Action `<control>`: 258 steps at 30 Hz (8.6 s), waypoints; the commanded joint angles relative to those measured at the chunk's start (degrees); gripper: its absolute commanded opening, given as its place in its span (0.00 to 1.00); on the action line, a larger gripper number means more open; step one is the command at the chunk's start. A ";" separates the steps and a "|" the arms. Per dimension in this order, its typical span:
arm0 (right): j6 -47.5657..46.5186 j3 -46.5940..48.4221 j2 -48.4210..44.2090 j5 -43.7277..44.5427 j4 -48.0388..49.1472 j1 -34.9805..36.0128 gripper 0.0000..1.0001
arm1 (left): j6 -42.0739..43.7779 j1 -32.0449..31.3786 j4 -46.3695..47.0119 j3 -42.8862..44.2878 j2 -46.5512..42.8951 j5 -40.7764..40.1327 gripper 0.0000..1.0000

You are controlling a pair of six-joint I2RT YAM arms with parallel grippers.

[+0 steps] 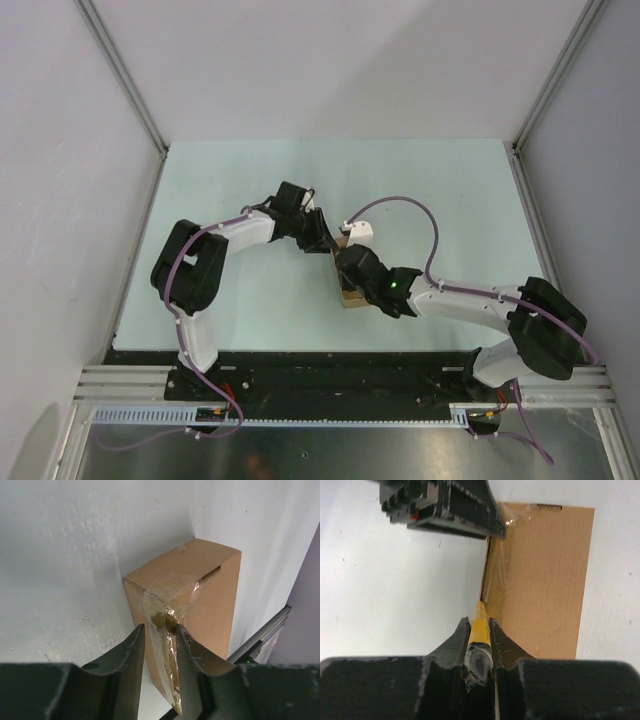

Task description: Unpack the express box

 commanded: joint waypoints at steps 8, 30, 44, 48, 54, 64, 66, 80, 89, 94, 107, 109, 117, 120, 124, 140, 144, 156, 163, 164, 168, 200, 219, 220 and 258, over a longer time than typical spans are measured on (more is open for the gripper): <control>3.42 1.77 -5.26 7.77 -12.84 7.74 0.00 | -4.49 0.37 -1.11 -2.66 -0.05 -9.29 0.33; 7.02 0.72 -7.28 5.58 -24.27 12.75 0.00 | -3.61 0.20 -1.11 -1.52 1.35 -11.94 0.29; 9.67 -3.68 -12.11 10.76 -26.30 18.12 0.00 | -3.08 0.20 -1.29 -0.46 2.32 -10.89 0.28; 6.24 -1.58 -12.82 11.99 -21.39 14.52 0.00 | -1.33 0.02 -1.29 -0.37 -0.48 -9.65 0.35; 2.11 3.26 -14.13 13.40 -19.09 9.95 0.00 | 1.83 0.02 -1.29 1.12 -5.58 -9.92 0.52; -1.50 5.29 -18.44 14.28 -16.63 5.37 0.00 | 4.73 0.55 -1.20 3.58 -2.78 -4.12 0.63; -1.24 5.29 -19.41 15.59 -16.62 5.46 0.00 | 5.79 0.63 -1.20 3.93 -3.12 -4.12 0.63; -14.60 3.79 -12.82 -0.31 -12.33 4.49 0.00 | 16.77 -1.38 -1.29 8.33 -3.65 -2.62 0.61; -13.97 3.53 -11.67 9.59 -8.11 6.42 0.00 | 17.48 -1.39 -1.29 10.61 -1.46 -1.66 0.61; -17.23 3.35 -12.03 7.98 -6.08 8.01 0.00 | 18.18 -1.39 -1.29 13.95 1.26 -2.97 0.62; -19.00 0.19 0.01 -6.64 2.45 8.71 0.00 | 25.13 -2.52 -0.32 36.08 19.45 14.94 0.62; -17.25 -0.16 0.02 -4.36 2.45 8.54 0.00 | 25.56 -3.32 -0.32 38.38 22.09 16.01 0.57; -11.00 -2.36 -0.42 1.52 -1.41 6.16 0.00 | 27.41 -7.10 -0.23 38.04 24.65 15.83 0.54; -9.16 -3.32 -2.18 4.34 -3.61 5.46 0.00 | 29.25 -7.63 -0.24 34.79 24.04 14.17 0.54; -6.87 -4.55 -4.73 6.89 -6.42 3.62 0.00 | 30.23 -8.07 -0.23 31.45 23.42 11.01 0.53; -2.56 -13.78 -15.98 9.36 -9.60 -7.10 0.00 | 31.81 -7.98 -0.23 14.40 12.79 9.68 0.49; -2.99 -14.14 -16.25 9.36 -7.41 -9.82 0.00 | 32.07 -7.98 -0.15 9.83 9.80 9.16 0.46; -5.81 -14.22 -13.52 4.61 -0.37 -16.60 0.00 | 26.45 -8.15 0.73 -2.91 -2.32 3.45 0.37; -6.86 -14.14 -13.26 1.63 2.79 -20.73 0.00 | 22.76 -7.54 0.82 -3.27 -7.08 -4.45 0.40; -7.38 -14.05 -13.08 1.28 3.84 -21.78 0.00 | 21.10 -7.19 0.82 -3.01 -7.60 -5.43 0.41; -8.71 -14.05 -11.33 -1.45 7.71 -23.98 0.00 | 18.36 -5.43 0.99 -0.73 -7.96 -3.52 0.48; -8.53 -9.22 -5.61 -5.76 14.05 -24.16 0.00 | 13.88 -3.76 2.14 4.47 3.56 6.08 0.16; -8.62 -7.63 -12.82 -4.09 8.95 -24.60 0.00 | 14.58 0.20 2.23 -4.06 1.09 6.25 0.09; -8.62 -7.55 -12.82 -4.18 8.95 -24.60 0.00 | 14.67 0.20 2.14 -4.06 1.01 6.25 0.09; -6.95 -6.23 -8.60 -11.30 7.37 -18.80 0.00 | 23.89 1.78 2.23 1.30 -13.59 2.83 0.96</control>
